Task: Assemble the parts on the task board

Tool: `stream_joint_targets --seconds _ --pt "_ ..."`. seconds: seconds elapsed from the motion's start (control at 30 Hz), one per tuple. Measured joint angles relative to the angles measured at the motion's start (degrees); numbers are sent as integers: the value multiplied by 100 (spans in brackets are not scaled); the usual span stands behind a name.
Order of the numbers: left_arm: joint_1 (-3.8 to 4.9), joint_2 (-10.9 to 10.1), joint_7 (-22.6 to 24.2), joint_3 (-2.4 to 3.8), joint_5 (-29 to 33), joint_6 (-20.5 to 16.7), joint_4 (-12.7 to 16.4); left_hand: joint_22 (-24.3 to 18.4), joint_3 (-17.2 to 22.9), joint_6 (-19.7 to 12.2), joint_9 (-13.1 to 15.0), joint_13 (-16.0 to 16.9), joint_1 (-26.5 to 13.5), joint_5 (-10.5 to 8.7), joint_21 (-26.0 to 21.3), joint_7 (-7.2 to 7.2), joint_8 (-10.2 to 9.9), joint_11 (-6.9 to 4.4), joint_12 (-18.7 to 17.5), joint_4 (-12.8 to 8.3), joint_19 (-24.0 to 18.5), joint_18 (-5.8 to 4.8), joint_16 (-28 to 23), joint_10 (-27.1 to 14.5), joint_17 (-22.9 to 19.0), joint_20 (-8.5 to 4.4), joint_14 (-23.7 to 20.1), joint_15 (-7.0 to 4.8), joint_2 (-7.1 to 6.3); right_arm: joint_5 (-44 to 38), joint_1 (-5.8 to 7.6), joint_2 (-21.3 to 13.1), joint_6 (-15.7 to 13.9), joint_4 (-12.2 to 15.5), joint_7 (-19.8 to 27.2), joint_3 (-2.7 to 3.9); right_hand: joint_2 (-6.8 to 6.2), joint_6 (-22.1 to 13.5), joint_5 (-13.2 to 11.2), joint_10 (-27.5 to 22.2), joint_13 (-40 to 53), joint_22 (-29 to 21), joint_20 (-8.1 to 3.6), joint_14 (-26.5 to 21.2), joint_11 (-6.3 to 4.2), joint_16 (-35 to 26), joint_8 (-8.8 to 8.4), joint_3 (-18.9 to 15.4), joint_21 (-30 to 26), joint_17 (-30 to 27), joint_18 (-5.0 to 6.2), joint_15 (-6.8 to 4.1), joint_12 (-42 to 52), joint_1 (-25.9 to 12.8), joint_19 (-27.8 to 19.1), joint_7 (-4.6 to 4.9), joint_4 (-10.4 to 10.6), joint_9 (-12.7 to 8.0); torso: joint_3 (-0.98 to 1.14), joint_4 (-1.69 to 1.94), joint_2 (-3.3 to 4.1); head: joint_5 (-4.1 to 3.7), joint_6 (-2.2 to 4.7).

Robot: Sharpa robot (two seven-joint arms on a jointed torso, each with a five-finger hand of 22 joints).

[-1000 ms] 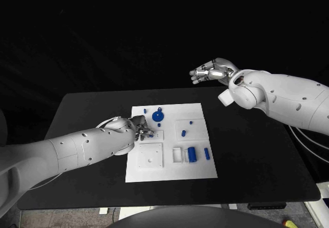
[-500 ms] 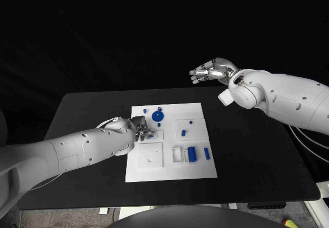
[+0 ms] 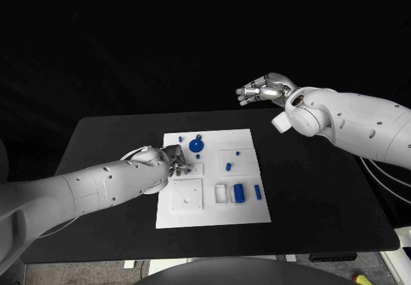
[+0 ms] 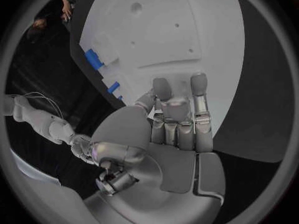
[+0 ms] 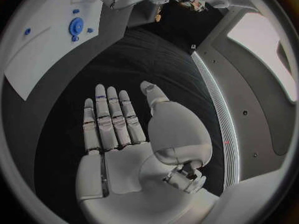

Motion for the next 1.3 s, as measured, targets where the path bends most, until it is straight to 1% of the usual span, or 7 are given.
stream_joint_targets --seconds 0.53,0.63,0.77,0.83,1.1,1.23,1.3 --pt "0 -93 -23 -1 29 55 -48 -1 -715 -10 -2 2 -193 -220 -91 -9 -2 0 -52 423 40 0 -132 0 -151 -39 -20 -19 -400 0 -5 -16 3 -3 -3 0 0 0 0 0 0 0 0 0 0 0 0 0 0 0 0 0 0 0 0 0 0 0 0 7 0 -29 -10" --pt "-7 -133 -13 -6 57 36 -39 -2 -750 -67 -6 -12 -350 -369 -159 -5 -2 1 -94 671 69 -26 -270 -1 -285 -69 -40 -39 -721 0 -7 -18 3 -2 -4 0 0 0 0 0 0 0 0 0 0 0 0 0 0 0 0 0 0 0 0 0 0 0 -1 9 -1 -31 -6" --pt "-12 -190 22 -9 115 -27 0 -2 -349 -347 -629 -180 -393 -397 -292 104 -2 35 -106 1190 67 -91 -360 -35 -325 -75 -63 -17 -1259 0 -9 -20 3 -4 -5 0 0 0 0 0 0 0 0 0 0 0 0 -24 0 0 0 0 0 0 0 0 24 0 -4 10 -2 -31 3" --pt "-12 -228 59 -9 154 -82 31 -2 -303 -370 -762 -228 -384 -397 -339 127 -2 38 -106 1324 67 -91 -416 -99 -332 -74 -63 -17 -1362 0 -11 -21 3 -9 -5 0 0 0 0 0 0 0 0 0 0 0 0 -24 0 0 0 0 0 0 0 0 24 0 -4 12 -3 -31 9" --pt "19 -381 330 9 389 -399 138 -2 -381 -654 -961 -369 -599 -390 -622 218 -2 95 -127 1744 48 -90 -681 -366 -455 -93 -206 5 -1588 -2 -14 -29 1 -22 -7 0 0 0 0 0 0 0 0 0 0 0 0 -24 0 0 0 0 0 0 0 0 24 0 -1 11 -7 -31 43" --pt "53 -441 551 25 563 -562 201 -105 -891 -846 -1022 -530 -638 -309 -901 296 -2 161 -276 1824 -79 -90 -932 -591 -666 -27 -376 90 -1533 -3 -15 -32 0 -32 -8 0 0 0 0 0 0 0 0 0 0 0 0 -24 0 0 0 0 0 0 0 0 24 0 -1 9 -7 -25 61" --pt "68 -474 676 57 647 -641 241 -232 -954 -871 -1044 -728 -481 -204 -1070 320 -2 177 -402 1596 -87 -89 -1099 -608 -786 -19 -402 116 -1379 -3 -15 -34 0 -38 -9 0 0 0 0 0 0 0 0 0 0 0 0 -24 0 0 0 0 0 0 0 0 24 0 -1 8 -7 -24 68"
